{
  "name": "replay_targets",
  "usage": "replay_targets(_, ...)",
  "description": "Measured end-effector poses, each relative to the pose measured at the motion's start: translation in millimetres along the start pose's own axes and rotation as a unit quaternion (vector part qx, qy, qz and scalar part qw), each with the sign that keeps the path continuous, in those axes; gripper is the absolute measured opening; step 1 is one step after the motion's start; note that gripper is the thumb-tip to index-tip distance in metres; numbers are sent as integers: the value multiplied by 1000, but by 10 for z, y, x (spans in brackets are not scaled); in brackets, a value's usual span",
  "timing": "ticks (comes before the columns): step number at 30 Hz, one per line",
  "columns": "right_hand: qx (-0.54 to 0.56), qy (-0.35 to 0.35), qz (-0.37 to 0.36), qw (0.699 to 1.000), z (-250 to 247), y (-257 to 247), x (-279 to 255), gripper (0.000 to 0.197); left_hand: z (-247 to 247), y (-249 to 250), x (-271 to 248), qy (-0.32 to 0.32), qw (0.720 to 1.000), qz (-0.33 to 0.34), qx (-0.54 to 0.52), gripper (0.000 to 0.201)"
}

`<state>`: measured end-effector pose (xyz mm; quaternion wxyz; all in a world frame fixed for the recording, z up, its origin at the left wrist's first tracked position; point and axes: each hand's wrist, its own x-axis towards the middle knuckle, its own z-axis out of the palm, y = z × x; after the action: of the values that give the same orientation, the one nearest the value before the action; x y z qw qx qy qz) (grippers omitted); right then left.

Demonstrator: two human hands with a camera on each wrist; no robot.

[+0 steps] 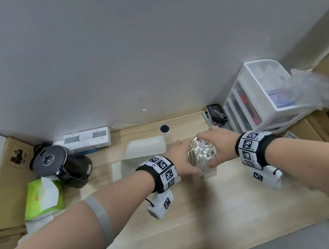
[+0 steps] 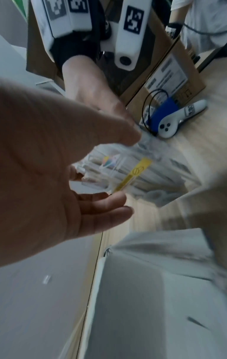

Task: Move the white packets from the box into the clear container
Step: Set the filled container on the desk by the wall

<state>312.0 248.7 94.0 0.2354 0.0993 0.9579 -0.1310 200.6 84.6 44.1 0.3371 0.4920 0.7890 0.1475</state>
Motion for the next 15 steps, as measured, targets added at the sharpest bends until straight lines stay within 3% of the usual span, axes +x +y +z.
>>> replay_targets(4,-1,27,36,999,-52,191,365,86,-170,-15,470,20,999,-41,6,77)
replay_targets(9,105,70,86,988,-48,308,893,79,-388,-143,988,60,994,-90,1,80)
replay_targets(15,164,74,125,976,-32,409,1442,77,-493,-328,1341,88,985,-145,-20,76)
